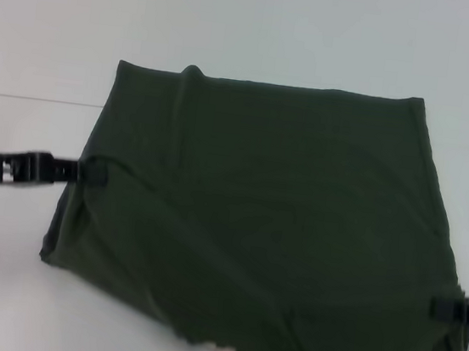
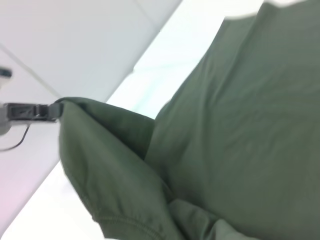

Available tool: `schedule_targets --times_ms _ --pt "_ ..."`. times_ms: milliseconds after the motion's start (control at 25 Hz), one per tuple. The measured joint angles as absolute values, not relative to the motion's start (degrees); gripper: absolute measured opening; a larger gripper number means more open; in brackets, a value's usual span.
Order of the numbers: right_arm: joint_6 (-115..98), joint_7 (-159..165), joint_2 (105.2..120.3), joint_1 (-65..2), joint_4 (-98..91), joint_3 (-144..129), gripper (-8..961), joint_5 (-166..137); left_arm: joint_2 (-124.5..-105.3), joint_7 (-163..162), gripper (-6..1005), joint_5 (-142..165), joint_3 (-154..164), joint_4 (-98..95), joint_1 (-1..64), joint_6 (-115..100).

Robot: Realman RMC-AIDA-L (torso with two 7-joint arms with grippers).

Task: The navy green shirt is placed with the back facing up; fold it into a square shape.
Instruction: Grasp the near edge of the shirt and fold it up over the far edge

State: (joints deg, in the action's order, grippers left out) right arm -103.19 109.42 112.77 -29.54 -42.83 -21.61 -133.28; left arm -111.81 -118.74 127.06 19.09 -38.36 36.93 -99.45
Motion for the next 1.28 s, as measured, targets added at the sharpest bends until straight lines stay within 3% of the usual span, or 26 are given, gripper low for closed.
schedule_targets --times_ms 440,640,1080,1280 --pt "-93.06 110.93 112.68 -29.29 -40.66 -16.42 73 -125.44 -112.97 -116.99 47 118.37 19.31 -35.47 35.74 -90.91" --pt "-87.28 111.29 113.43 -28.93 -38.94 -16.40 73 -122.10 -114.16 -116.38 47 116.44 19.11 -34.79 35.30 -86.31" --pt "-76.87 108.89 116.86 -29.60 -38.03 -16.85 73 -117.86 -117.72 -112.12 47 111.51 18.98 -34.53 35.06 -77.42" --pt "-73.21 108.91 117.75 -30.51 -37.90 -16.96 73 -117.82 -118.57 -110.84 48 109.75 19.21 -34.06 34.77 -73.76"
